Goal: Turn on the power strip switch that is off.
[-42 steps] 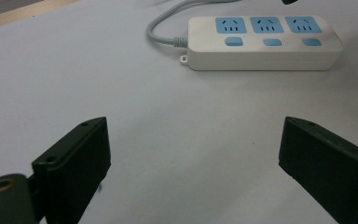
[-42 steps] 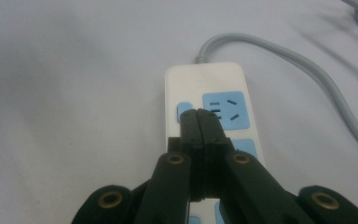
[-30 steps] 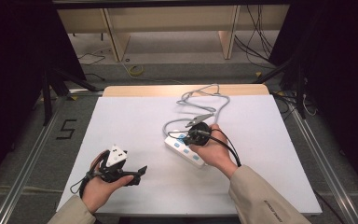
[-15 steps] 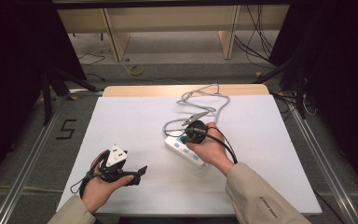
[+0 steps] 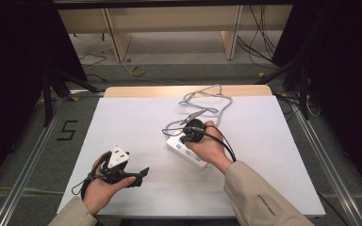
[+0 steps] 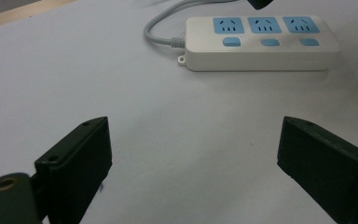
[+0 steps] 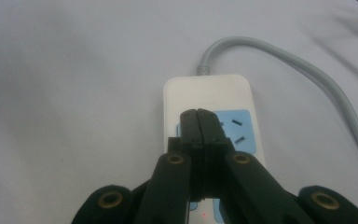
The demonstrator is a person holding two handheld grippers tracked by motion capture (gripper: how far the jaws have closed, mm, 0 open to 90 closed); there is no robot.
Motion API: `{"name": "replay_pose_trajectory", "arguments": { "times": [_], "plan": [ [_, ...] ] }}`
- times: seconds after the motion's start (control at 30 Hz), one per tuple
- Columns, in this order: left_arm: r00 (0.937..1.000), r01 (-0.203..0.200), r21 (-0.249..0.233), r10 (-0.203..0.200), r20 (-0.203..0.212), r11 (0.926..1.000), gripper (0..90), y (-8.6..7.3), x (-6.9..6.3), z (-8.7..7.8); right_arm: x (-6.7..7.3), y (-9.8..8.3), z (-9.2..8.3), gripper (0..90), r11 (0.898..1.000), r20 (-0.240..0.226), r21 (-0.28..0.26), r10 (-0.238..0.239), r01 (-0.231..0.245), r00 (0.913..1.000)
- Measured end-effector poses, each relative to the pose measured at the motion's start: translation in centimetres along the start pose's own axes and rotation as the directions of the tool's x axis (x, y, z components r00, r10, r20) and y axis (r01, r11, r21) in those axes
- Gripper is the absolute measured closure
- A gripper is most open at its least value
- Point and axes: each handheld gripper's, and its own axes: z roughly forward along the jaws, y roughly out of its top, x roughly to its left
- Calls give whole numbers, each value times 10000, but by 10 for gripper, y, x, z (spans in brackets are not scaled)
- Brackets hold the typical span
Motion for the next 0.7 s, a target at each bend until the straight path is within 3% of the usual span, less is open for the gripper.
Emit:
{"name": "replay_pose_trajectory", "arguments": {
  "times": [0.7],
  "plan": [
    [10000, 53, 7, -53, 15, 10000, 99, 1, 0, 1, -1, 7, 13, 900, 9994, -62, 356, 3, 0, 10000]
  ]
}}
